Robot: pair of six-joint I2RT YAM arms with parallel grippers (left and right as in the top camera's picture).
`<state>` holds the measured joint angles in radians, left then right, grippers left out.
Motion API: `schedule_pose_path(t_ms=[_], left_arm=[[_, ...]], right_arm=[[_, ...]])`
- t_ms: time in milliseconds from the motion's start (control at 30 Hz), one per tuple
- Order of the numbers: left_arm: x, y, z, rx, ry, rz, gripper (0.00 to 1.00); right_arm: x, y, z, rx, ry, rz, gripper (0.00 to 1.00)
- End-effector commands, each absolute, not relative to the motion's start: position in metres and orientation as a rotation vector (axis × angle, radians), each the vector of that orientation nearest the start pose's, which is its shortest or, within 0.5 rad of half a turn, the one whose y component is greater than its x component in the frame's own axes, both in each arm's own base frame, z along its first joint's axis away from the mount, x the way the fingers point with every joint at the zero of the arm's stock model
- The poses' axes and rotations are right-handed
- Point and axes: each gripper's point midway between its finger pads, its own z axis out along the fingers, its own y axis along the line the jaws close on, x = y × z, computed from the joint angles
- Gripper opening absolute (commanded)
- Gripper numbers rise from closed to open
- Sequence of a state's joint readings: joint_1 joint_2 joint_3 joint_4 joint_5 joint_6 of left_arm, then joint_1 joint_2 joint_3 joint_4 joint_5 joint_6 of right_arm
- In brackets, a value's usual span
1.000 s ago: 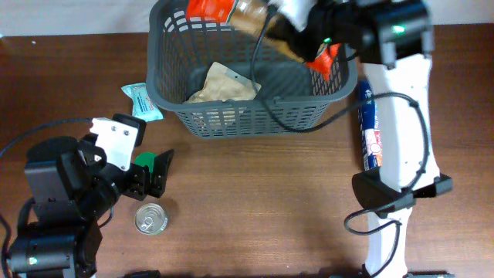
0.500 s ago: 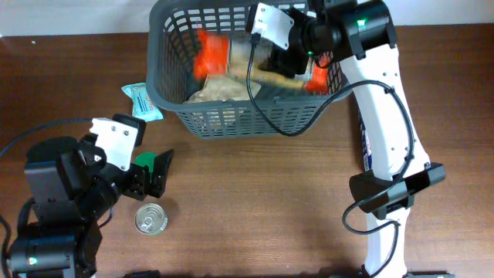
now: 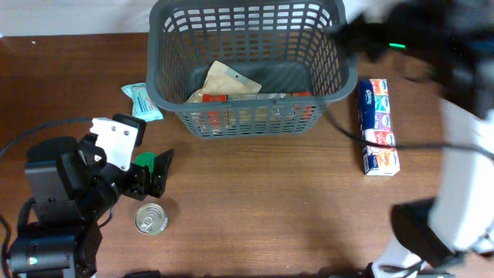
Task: Pack container
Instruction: 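Lift the orange package over the basket and drop it in, then move the right gripper back to the Kleenex tissue packs and grasp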
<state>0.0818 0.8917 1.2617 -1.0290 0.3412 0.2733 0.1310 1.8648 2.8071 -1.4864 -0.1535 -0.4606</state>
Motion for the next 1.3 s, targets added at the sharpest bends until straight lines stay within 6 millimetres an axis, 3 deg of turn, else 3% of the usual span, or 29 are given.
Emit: schedule_pose_path(t_ms=[0, 100, 200, 333, 433, 833, 1267], left_arm=[[0.250, -0.038, 0.319, 0.406, 2.149, -0.186, 0.99], [0.250, -0.038, 0.319, 0.406, 2.149, -0.186, 0.99], [0.250, -0.038, 0.319, 0.406, 2.149, -0.186, 0.99], [0.250, -0.038, 0.319, 0.405, 2.149, -0.186, 0.99], [0.250, -0.038, 0.319, 0.406, 2.149, -0.186, 0.99], [0.250, -0.038, 0.319, 0.406, 2.149, -0.186, 0.99], [0.250, -0.038, 0.319, 0.406, 2.149, -0.186, 0.99]], right_arm=[[0.387, -0.004, 0.463, -0.302, 2.153, -0.089, 0.99], [0.382, -0.060, 0.439, -0.070, 2.265, -0.082, 0.99], [0.381, -0.095, 0.421, 0.048, 2.314, -0.001, 0.99], [0.384, -0.132, 0.393, 0.169, 2.373, 0.088, 0.99], [0.389, -0.149, 0.356, 0.241, 2.470, 0.135, 0.99], [0.442, -0.136, 0.220, 0.168, 2.646, 0.263, 0.99], [0.465, -0.089, 0.110, 0.009, 2.691, 0.248, 0.99]])
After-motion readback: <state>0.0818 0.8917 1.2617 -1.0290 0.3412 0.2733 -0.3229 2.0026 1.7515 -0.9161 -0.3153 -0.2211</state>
